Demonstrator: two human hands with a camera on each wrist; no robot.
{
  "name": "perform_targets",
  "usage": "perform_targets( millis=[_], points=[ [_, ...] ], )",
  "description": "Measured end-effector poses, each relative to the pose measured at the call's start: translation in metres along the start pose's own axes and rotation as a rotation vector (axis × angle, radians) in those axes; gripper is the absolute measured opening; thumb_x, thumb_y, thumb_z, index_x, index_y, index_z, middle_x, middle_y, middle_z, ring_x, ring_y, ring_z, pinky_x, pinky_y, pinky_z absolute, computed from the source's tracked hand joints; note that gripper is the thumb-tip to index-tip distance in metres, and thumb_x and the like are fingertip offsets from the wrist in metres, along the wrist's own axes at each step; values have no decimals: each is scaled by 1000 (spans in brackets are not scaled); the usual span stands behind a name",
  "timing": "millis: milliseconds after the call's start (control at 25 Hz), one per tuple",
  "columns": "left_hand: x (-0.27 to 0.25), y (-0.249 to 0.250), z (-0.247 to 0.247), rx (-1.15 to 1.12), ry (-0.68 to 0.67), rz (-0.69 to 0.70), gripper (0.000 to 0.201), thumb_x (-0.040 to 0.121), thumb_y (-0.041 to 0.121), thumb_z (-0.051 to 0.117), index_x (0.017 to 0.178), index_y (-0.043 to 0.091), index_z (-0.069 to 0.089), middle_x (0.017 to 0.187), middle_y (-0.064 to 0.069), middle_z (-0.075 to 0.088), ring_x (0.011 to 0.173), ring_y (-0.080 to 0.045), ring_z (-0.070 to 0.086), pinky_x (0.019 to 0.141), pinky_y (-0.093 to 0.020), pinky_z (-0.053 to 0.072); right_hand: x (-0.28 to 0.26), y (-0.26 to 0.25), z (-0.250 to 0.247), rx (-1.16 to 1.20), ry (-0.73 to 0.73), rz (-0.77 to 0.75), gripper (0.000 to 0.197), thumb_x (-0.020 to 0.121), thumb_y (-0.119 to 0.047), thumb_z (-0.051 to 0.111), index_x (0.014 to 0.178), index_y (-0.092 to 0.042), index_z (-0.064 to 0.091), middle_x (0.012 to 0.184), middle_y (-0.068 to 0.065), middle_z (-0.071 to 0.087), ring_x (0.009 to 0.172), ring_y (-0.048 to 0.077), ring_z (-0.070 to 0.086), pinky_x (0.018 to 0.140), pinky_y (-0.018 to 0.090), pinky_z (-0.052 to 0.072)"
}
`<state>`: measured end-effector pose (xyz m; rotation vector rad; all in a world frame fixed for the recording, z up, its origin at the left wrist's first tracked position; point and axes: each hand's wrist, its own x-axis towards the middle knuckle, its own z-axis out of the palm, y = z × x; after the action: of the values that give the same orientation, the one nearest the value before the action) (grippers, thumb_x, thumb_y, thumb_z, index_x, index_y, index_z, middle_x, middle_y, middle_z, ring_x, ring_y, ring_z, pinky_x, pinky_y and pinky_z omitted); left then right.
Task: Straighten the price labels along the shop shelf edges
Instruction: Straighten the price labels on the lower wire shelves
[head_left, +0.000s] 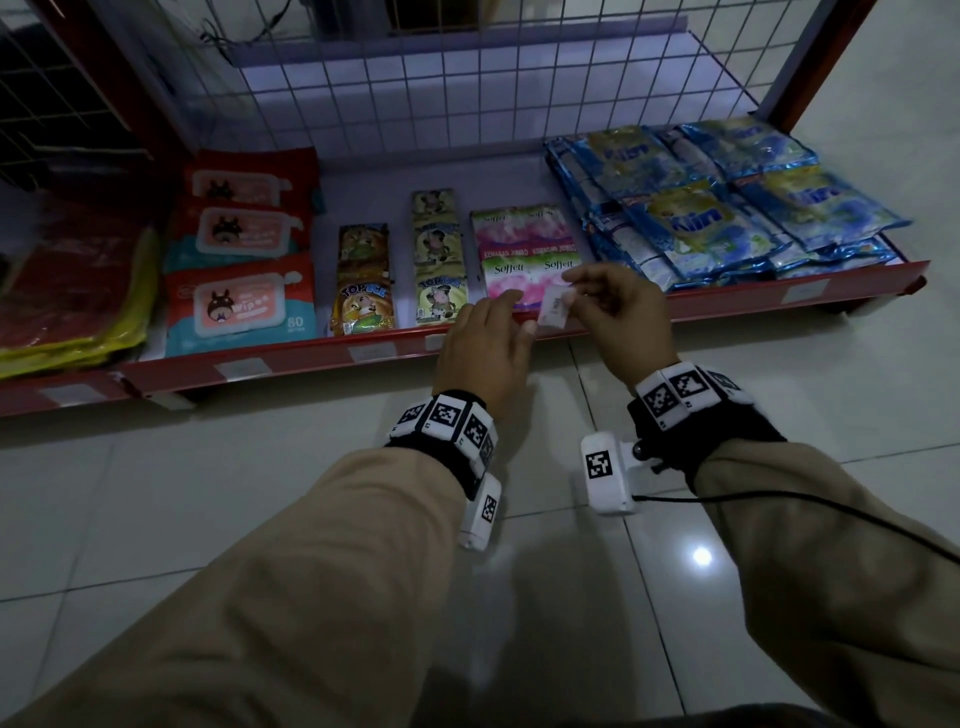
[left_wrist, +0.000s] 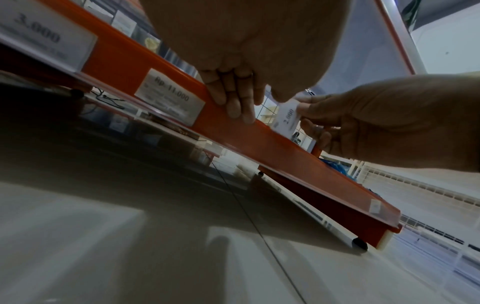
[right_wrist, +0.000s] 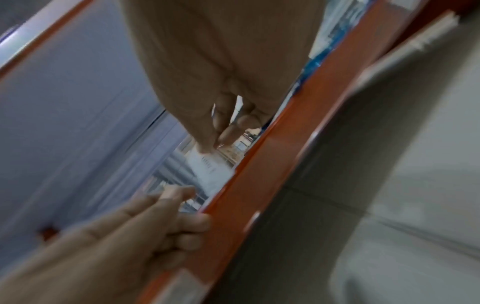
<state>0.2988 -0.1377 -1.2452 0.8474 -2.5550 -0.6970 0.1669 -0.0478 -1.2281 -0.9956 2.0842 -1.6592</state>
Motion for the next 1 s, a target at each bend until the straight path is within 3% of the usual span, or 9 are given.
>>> perform_targets(
  millis=[120,240,320,400,480,640,760,1000],
  points=[
    [1,2,1,-18,46,-29,39,99,36,41,128,12,50,116,-9,58,110,-26,46,93,-38,38,-5,-2,11,250,-54,129,16,83,3,66,98,5,63,82,6,65,74,7,63,71,18,51],
    [2,0,1,41,31,-40,28,99,27,42,114,7,54,110,-13,56,105,-29,45,88,-36,36,-9,-2,15,288,-78,173,16,81,3,68,95,1,61,81,5,63,76,12,61,73,21,52],
    [3,-1,0,84,13,-23,25,98,22,43,112,5,55,110,-14,55,105,-29,45,88,-35,34,-8,-2,12,111,-101,57,22,82,2,67,102,-2,61,89,6,63,82,14,60,78,23,51],
    [4,-1,-1,146,-17,3,26,97,20,44,115,5,55,115,-14,54,109,-30,44,92,-36,34,-3,-4,6,-184,-180,-172,28,84,-3,66,112,-8,63,97,6,63,84,14,60,78,21,50],
    [3,1,-2,174,-38,18,28,97,22,44,117,6,55,116,-13,53,111,-29,43,93,-36,34,2,-6,2,-429,-262,-310,23,85,-6,64,107,-12,69,96,7,67,83,18,61,77,28,50],
    [0,1,-4,116,-3,20,26,95,24,48,115,11,55,112,-8,55,108,-26,45,92,-34,35,5,-5,-5,-463,-167,-297,11,85,-7,64,93,-9,70,88,6,70,76,15,61,76,40,52],
    [-1,1,-4,96,-7,16,29,93,24,51,119,14,53,111,-5,55,108,-24,45,93,-34,36,6,3,-13,-480,-96,-296,11,86,-7,62,95,-7,70,90,9,69,86,24,62,78,45,51],
    [1,1,0,227,-38,48,38,93,28,49,131,22,48,114,-6,50,109,-25,43,93,-36,37,5,17,-12,-611,-142,-331,14,82,0,61,93,-6,70,91,16,64,92,33,54,78,37,41]
  ],
)
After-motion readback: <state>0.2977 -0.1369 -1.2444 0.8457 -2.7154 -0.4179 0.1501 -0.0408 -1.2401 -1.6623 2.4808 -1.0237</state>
